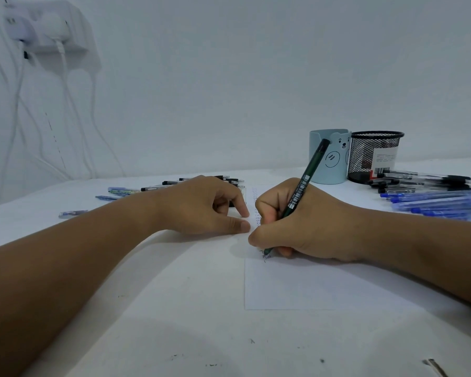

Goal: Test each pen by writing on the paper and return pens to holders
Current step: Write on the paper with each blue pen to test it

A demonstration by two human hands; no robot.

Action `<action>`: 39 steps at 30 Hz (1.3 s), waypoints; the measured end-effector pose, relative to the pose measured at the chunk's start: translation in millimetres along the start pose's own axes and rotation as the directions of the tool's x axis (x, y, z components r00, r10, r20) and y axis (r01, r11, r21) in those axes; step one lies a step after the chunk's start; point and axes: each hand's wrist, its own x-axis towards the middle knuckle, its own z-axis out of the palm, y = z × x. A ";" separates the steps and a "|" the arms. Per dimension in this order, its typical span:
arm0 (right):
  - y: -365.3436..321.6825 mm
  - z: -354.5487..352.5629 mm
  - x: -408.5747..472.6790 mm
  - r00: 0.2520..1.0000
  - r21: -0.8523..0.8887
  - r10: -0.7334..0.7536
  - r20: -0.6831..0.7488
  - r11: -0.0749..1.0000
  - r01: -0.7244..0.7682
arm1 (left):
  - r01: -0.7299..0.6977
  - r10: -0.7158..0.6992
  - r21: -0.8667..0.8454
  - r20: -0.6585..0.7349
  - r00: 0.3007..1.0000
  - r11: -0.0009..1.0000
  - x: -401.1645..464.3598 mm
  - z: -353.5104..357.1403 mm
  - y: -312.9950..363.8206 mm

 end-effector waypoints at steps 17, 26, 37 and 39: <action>3.0 -1.9 1.6 1.000 -0.045 -0.006 -0.009 0.999 0.006 | -0.003 0.003 0.008 -0.004 1.000 1.000 0.2 0.3 -0.3; 1.3 -1.1 -0.6 1.000 -0.072 -0.006 -0.003 0.997 0.006 | -0.008 0.008 -0.004 0.003 1.000 1.000 0.1 0.2 -0.4; 2.7 -2.5 0.3 1.000 -0.096 -0.009 -0.008 0.995 0.008 | -0.010 0.010 -0.006 0.005 1.000 1.000 0.1 0.4 -0.2; 1.8 -2.2 -0.4 1.000 -0.097 -0.010 -0.006 0.995 0.009 | -0.010 0.010 -0.014 0.007 1.000 1.000 -0.1 0.2 -0.7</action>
